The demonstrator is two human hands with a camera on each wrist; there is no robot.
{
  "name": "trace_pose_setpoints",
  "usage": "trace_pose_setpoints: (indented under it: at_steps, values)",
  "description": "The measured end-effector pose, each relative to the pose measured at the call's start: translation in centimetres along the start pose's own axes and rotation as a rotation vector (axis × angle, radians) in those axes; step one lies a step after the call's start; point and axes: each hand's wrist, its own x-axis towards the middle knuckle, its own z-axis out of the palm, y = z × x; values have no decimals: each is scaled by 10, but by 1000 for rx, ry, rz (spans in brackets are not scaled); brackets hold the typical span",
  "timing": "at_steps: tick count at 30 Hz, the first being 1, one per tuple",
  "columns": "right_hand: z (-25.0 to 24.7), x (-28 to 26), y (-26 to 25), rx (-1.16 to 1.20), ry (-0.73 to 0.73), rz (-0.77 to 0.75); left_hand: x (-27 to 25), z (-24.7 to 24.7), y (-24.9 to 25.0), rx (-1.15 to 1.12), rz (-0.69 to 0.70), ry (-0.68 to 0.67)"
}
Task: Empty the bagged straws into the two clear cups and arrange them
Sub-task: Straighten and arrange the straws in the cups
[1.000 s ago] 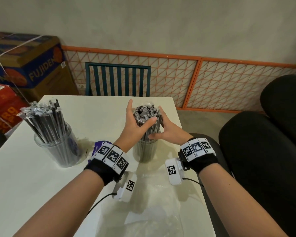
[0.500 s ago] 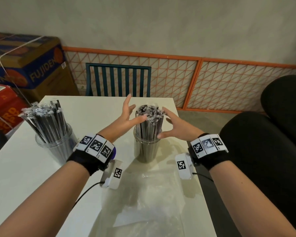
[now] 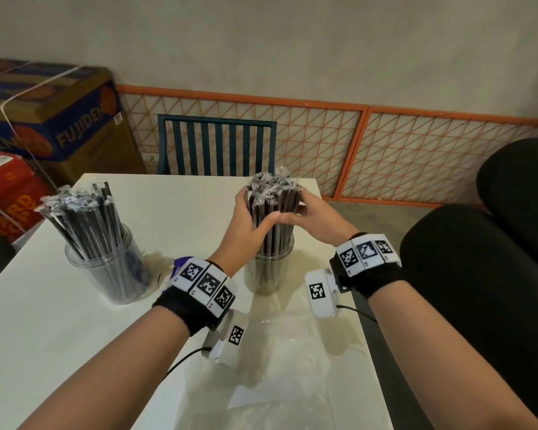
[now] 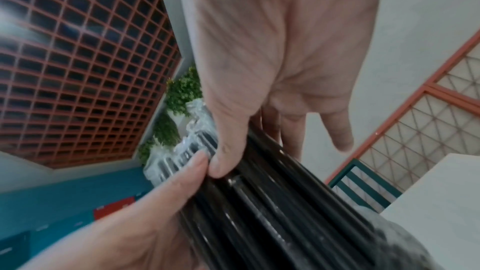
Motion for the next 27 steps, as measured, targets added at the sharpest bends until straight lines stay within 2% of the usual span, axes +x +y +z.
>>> trace_pose_setpoints:
  at_steps: [2, 5, 7, 9, 13, 18, 21, 24, 27]
  values:
    - [-3, -3, 1, 28, -58, 26, -5, -4, -2, -19, -19, -47]
    - [-1, -13, 12, 84, -92, 168, -10, -18, -16, 88, -144, -96]
    - [5, -21, 17, 36, -102, 152, -7, -31, -26, 107, -201, -95]
    - [17, -26, 19, -10, -92, 74, 0, -40, -30, 102, -231, -142]
    - [43, -22, 16, -9, 49, 96, 9, -35, -19, 85, -164, -307]
    - [32, -17, -2, -9, 160, 48, 15, -24, -1, 149, -114, -238]
    - [21, -10, 0, -114, 48, 21, 15, -30, 7, 188, -132, -325]
    - [18, -10, 12, -261, -116, 98, 12, -36, 6, 248, -214, -412]
    - [8, -16, 15, -234, -196, 143, 3, -33, -2, 204, -253, -362]
